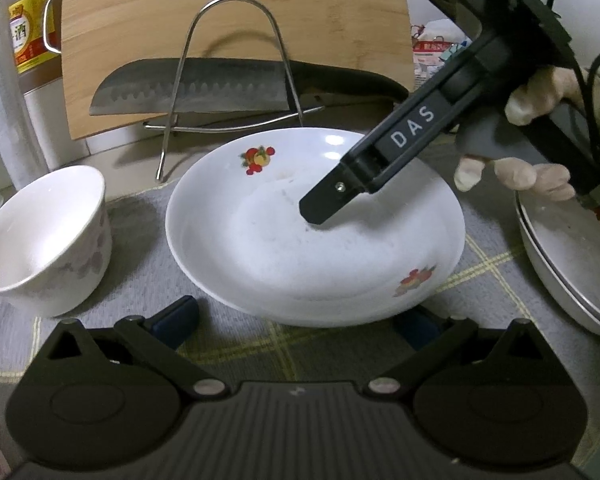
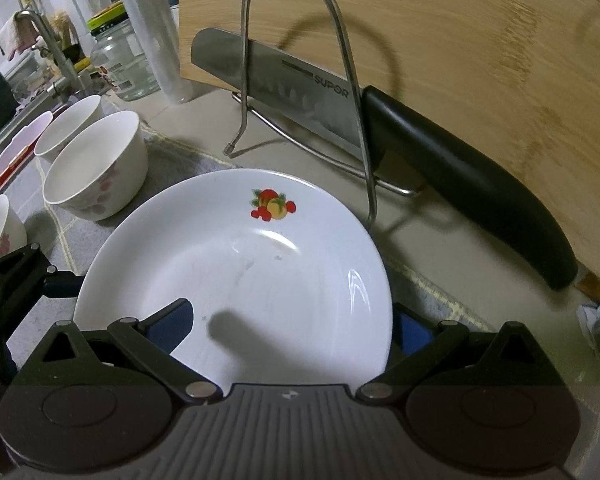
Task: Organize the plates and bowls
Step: 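Move the right gripper to the fruit-print white plate's rim and close it, then lift the fruit-print white plate off the mat with the right gripper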
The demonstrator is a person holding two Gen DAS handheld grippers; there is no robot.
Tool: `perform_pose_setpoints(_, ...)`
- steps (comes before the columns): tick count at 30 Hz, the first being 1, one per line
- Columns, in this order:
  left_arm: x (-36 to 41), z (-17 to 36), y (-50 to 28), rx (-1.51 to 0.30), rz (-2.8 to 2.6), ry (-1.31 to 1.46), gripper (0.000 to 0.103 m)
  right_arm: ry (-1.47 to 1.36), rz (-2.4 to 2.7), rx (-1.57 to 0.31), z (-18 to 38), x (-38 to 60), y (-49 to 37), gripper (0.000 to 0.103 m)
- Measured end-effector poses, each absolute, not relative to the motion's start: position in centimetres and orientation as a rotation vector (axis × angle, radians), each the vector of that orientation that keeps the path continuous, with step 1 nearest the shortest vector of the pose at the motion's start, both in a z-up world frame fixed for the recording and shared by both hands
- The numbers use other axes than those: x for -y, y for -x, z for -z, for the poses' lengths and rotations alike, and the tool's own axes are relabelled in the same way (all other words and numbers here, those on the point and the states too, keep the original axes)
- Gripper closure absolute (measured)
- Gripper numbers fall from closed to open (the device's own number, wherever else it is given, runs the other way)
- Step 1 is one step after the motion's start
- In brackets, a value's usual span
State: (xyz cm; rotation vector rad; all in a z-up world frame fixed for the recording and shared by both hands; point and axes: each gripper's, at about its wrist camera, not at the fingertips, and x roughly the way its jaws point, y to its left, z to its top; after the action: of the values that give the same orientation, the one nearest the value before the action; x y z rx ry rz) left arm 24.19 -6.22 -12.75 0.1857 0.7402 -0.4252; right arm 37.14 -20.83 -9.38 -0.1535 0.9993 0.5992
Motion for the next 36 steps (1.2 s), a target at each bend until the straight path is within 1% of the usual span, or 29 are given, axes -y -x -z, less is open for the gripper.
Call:
perform_pose_setpoints(8, 6.0, 12.9, -24.1, -0.717, 0.474, -0.203, 0.000, 0.160, -0.652, -1.000, 9.3, 20.8, -37.8, 0.000)
perform_pose_setpoints(22, 5.6, 13.0, -24.0, -0.686, 0.518, -0.220, 0.000, 0.042, -0.778, -1.035, 8.9, 21.3, -39.9, 0.000)
perform_pose_setpoints(26, 6.1, 12.8, -23.4, -0.654, 0.520, -0.279, 0.000, 0.025, -0.788, -1.048, 8.9, 21.5, -39.9, 0.000)
perform_pose_setpoints(36, 6.0, 12.5, -23.6, -0.682, 0.513, -0.279, 0.000, 0.029, -0.800, -1.054, 8.8, 21.3, -39.3, 0.000)
